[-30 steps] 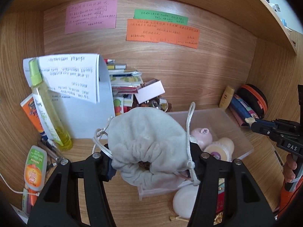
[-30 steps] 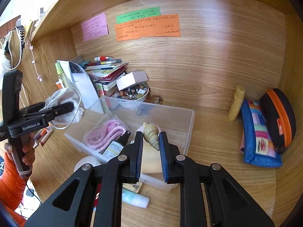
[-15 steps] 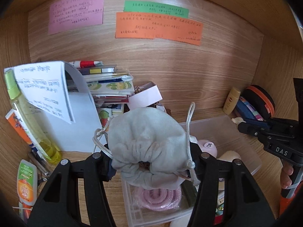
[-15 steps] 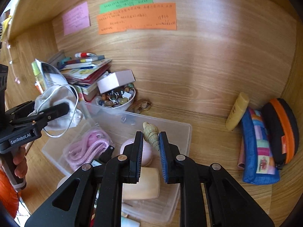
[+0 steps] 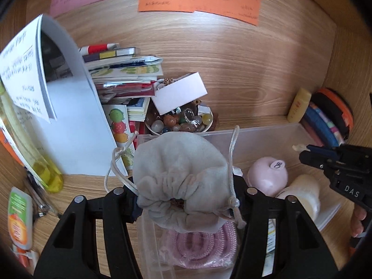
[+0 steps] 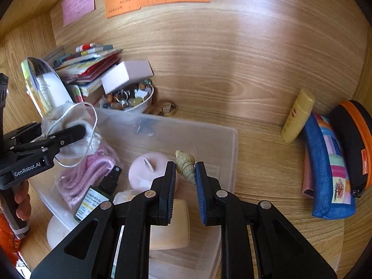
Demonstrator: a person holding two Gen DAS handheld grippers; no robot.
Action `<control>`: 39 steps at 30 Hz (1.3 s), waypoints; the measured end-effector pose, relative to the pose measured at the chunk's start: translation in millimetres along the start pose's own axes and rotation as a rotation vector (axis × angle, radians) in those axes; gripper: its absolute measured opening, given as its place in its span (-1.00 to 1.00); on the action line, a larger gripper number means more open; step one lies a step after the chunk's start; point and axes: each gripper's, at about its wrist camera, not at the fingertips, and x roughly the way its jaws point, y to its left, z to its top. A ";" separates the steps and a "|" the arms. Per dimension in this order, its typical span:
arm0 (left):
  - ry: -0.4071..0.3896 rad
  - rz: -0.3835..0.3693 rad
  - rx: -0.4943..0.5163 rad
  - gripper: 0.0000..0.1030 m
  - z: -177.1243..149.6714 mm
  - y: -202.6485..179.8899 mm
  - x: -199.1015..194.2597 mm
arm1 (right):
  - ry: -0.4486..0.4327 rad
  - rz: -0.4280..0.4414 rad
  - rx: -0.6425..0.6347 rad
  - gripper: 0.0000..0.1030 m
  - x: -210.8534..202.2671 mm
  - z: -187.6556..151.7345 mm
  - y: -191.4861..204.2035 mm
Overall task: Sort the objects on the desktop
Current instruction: 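Open the left tool dropping the pouch while the right tool releases the seashell into the box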
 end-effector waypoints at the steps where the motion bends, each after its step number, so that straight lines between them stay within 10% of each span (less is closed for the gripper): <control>1: -0.005 0.017 0.022 0.10 -1.8 -3.9 0.8 | 0.002 -0.004 -0.003 -0.70 1.5 -0.8 0.4; 25: -0.044 0.039 0.059 0.34 -4.8 -11.5 -1.5 | 0.003 -0.046 -0.043 -0.68 8.9 -8.0 13.1; 31: -0.126 0.100 0.098 0.88 -7.7 -15.8 -14.7 | -0.027 -0.041 -0.031 -0.28 3.7 -7.2 12.4; 39: -0.174 0.122 0.091 0.88 -3.8 -9.9 -30.0 | -0.060 -0.037 -0.025 -0.10 -5.5 -5.3 11.1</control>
